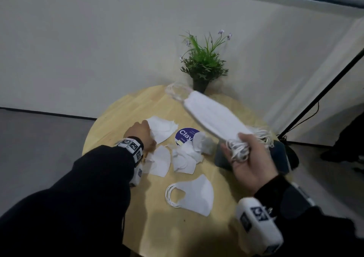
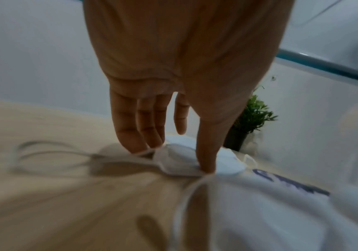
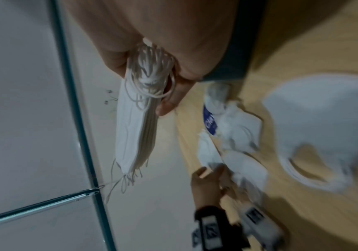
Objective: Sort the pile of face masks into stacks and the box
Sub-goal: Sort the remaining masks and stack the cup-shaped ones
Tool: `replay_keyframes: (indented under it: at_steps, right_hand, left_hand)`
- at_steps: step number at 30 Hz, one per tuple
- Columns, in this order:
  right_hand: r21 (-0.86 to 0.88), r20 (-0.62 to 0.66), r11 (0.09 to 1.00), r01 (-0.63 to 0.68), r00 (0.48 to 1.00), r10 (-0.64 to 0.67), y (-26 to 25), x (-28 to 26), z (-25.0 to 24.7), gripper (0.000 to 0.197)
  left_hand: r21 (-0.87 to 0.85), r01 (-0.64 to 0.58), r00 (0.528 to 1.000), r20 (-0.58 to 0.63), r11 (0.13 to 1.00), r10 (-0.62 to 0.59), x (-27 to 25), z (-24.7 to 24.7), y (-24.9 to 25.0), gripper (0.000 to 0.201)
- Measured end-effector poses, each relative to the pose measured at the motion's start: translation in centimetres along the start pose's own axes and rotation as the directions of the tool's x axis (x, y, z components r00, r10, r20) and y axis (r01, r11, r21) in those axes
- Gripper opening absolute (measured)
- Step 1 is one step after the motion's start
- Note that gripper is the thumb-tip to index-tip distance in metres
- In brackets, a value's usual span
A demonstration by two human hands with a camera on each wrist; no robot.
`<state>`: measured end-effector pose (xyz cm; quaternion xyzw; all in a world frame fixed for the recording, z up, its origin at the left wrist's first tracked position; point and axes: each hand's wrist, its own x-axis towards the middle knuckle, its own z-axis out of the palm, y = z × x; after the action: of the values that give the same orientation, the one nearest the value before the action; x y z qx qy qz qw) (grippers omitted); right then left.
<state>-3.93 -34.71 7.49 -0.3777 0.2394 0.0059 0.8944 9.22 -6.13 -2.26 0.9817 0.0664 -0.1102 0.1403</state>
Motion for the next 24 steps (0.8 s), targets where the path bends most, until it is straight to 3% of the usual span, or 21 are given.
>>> replay_keyframes:
  at_steps: [3, 6, 8, 11, 13, 17, 19, 21, 22, 24]
  right_hand:
    - [0.024, -0.015, 0.996, -0.090, 0.996, 0.090, 4.4, -0.3, -1.5, 0.018]
    - [-0.042, -0.045, 0.997, -0.064, 0.997, 0.062, 5.8, 0.4, -2.3, 0.024]
    - [-0.093, -0.063, 0.995, -0.024, 0.998, 0.018, 5.5, 1.0, -2.2, 0.025]
    - [-0.146, -0.098, 0.989, -0.004, 0.995, -0.010, 5.0, 1.8, -1.8, 0.031]
    - [-0.154, -0.109, 0.988, 0.014, 0.994, -0.031, 4.7, 2.0, -1.8, 0.032]
    - [-0.130, -0.106, 0.989, 0.065, 0.991, -0.079, 4.1, 2.2, -1.9, 0.027]
    - [-0.130, -0.108, 0.986, 0.101, 0.987, -0.115, 3.7, 2.3, -2.0, 0.022]
    - [-0.127, -0.118, 0.983, 0.134, 0.982, -0.149, 3.2, 2.5, -2.1, 0.022]
    - [-0.137, -0.119, 0.979, 0.151, 0.979, -0.168, 2.9, 2.6, -2.1, 0.024]
    - [-0.174, -0.117, 0.966, 0.189, 0.971, -0.211, 2.4, 2.8, -2.1, 0.020]
  left_hand:
    - [-0.081, 0.060, 0.997, 0.061, 0.995, -0.055, -0.1, -0.2, -0.1, 0.077]
    - [-0.129, 0.095, 0.989, 0.125, 0.987, -0.079, -0.6, -1.5, -0.2, 0.092]
    - [-0.209, 0.054, 0.997, 0.062, 0.976, -0.042, -1.2, -3.1, 0.1, 0.086]
    - [-0.413, -0.104, 0.991, -0.124, 0.905, 0.057, -2.6, -6.0, 0.9, 0.057]
    - [-0.525, -0.173, 0.983, -0.140, 0.833, 0.116, -3.7, -7.3, 1.4, 0.041]
    - [-0.669, -0.060, 0.973, 0.128, 0.741, 0.194, -6.1, -7.6, 1.8, 0.022]
    - [-0.764, 0.010, 0.952, 0.205, 0.645, 0.228, -7.0, -7.3, 2.0, 0.016]
    - [-0.811, -0.049, 0.977, 0.083, 0.583, 0.198, -7.8, -6.9, 2.1, 0.011]
    - [-0.777, -0.128, 0.987, -0.040, 0.617, 0.154, -8.1, -6.8, 2.0, 0.014]
    - [-0.657, -0.242, 0.963, -0.253, 0.714, 0.093, -8.5, -6.5, 1.5, 0.031]
